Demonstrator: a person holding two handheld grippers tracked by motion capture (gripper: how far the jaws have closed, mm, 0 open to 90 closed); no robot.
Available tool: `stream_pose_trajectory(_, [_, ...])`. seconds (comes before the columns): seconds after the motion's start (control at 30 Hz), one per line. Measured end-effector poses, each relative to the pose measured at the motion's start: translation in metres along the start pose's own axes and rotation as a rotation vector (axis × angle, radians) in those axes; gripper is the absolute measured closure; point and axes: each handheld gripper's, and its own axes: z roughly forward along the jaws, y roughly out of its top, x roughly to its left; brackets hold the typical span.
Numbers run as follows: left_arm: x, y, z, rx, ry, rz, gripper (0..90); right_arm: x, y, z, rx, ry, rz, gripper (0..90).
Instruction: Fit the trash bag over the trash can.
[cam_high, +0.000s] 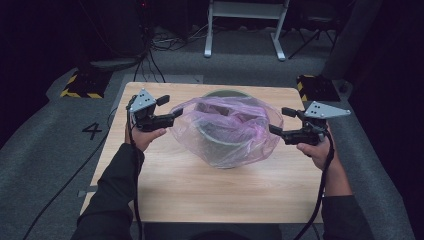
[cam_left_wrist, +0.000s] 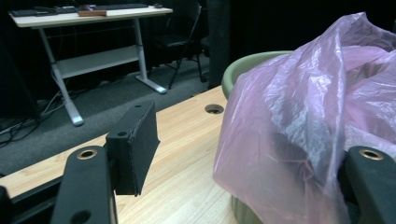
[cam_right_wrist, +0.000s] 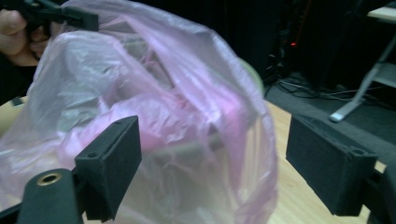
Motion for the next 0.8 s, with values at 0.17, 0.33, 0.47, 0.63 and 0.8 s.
stream_pose_trajectory(0.17, [-0.001, 0.001, 0.008, 0.031, -0.004, 0.015, 37.9, -0.003, 0.012, 0.004, -0.003, -0.042, 0.012, 36.1])
stream_pose_trajectory(0.33, [0.003, 0.001, 0.024, 0.047, -0.021, 0.022, 52.1, -0.008, 0.031, 0.025, 0.092, -0.124, -0.02, 72.6])
stream_pose_trajectory(0.47, [0.006, 0.001, 0.037, 0.073, -0.049, 0.044, 67.2, -0.017, 0.035, 0.035, 0.111, -0.148, -0.015, 88.5])
stream_pose_trajectory(0.63, [0.008, -0.002, 0.047, 0.09, -0.052, 0.036, 72.3, -0.027, 0.035, 0.048, 0.133, -0.163, 0.007, 90.0])
stream_pose_trajectory(0.8, [0.014, -0.007, 0.055, 0.109, -0.038, 0.016, 72.8, -0.043, 0.03, 0.06, 0.169, -0.196, 0.027, 90.0])
